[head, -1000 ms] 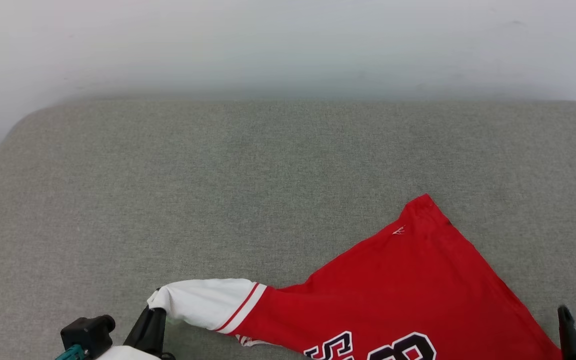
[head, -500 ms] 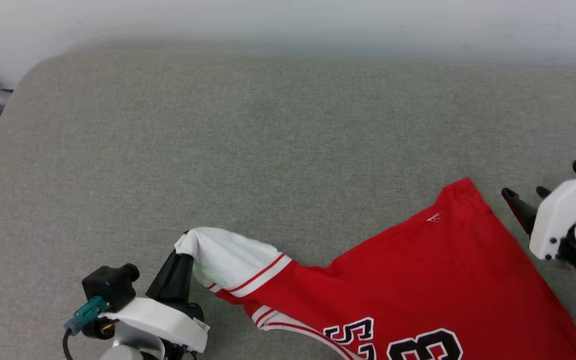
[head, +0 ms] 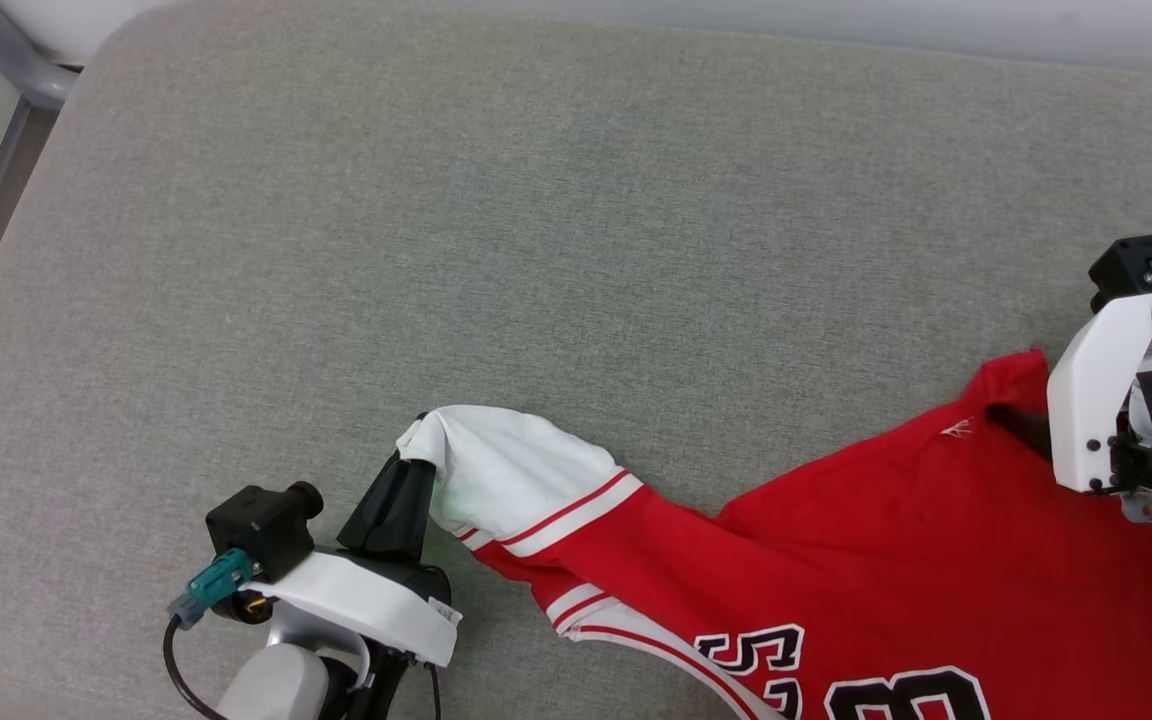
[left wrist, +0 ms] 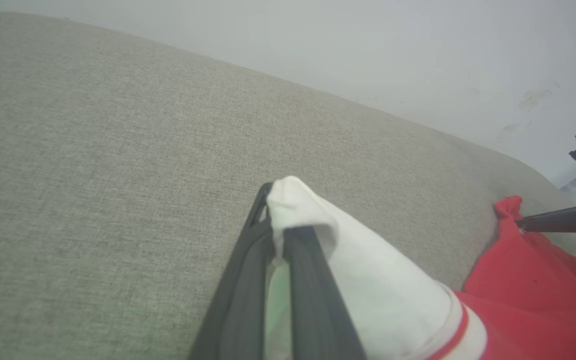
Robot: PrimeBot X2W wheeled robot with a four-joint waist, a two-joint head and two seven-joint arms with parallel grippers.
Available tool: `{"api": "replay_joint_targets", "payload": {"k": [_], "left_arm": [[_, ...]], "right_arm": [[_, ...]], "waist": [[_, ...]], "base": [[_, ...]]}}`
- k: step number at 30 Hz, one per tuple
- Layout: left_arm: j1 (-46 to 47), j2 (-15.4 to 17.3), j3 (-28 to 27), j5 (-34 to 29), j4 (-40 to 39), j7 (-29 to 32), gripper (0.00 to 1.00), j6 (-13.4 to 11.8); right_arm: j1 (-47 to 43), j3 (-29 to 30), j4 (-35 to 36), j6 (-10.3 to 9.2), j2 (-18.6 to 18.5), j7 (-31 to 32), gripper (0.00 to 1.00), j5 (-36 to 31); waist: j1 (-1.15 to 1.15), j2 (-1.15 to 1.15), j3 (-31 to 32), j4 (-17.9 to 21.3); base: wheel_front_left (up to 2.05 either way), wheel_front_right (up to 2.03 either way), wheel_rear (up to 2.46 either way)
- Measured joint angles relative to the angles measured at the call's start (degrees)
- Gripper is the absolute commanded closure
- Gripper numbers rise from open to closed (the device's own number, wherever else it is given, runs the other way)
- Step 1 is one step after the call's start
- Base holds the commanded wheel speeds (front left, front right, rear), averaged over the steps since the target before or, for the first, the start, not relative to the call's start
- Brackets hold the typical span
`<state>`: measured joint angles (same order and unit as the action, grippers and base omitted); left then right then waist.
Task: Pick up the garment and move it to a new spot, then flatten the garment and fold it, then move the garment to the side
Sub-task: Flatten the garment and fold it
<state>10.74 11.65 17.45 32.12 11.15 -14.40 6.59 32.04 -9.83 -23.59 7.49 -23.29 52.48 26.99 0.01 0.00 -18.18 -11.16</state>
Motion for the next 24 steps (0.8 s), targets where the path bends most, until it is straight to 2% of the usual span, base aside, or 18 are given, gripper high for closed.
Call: {"api": "replay_joint_targets", "payload": {"k": [1, 2, 3, 4, 8, 13, 24], "left_arm": [[0.1, -0.11, 0.03, 0.04, 0.15, -0.15, 1.0, 0.04], [0.14, -0.19, 0.05, 0.2, 0.35, -0.25, 1.0, 0.05], [0.15, -0.24, 0.03, 0.29, 0.59, -0.26, 1.0, 0.07], [0.16, -0.3, 0.01, 0.34, 0.78, -0.35, 1.0, 0.16], [0.18, -0.47, 0.0, 0.42, 1.47, -0.42, 1.0, 0.32], [0.06, -0.36, -0.7, 0.94, 2.76, -0.46, 1.0, 0.44], [4.2, 2.48, -3.57, 1.74, 4.11, 0.31, 1.0, -0.01]], "right_arm": [[-0.02, -0.46, -0.45, -0.01, -0.3, 0.89, 0.0, 0.87], [-0.02, -0.73, -0.9, -0.01, -0.6, 1.74, 0.3, 1.6], [0.01, -0.9, -1.11, -0.01, -0.92, 2.53, 0.7, 2.13], [0.01, -1.02, -1.22, -0.03, -0.98, 2.83, 1.0, 2.7], [-0.03, -1.76, -2.15, -0.07, -1.21, 2.68, 1.0, 5.03], [-0.12, -1.69, -3.43, 0.02, -0.91, -0.68, 1.0, 6.54], [-0.51, 5.2, -2.78, 0.02, 2.18, -12.15, 1.0, 9.44]], "waist": [[0.0, 0.0, -0.19, -0.27], [0.0, 0.0, -0.33, -0.49], [0.0, 0.0, -0.41, -0.66], [0.0, 0.0, -0.42, -0.76], [-0.01, 0.0, 0.05, -0.69], [0.0, 0.0, 2.03, -0.16], [-0.01, 0.0, 8.6, 4.19]], "base": [[0.0, 0.0, 0.0], [0.0, 0.0, 0.0], [0.0, 0.0, 0.0], [0.0, 0.0, 0.0], [0.0, 0.0, 0.0], [0.0, 0.0, 0.0], [0.0, 0.0, 0.0]]}}
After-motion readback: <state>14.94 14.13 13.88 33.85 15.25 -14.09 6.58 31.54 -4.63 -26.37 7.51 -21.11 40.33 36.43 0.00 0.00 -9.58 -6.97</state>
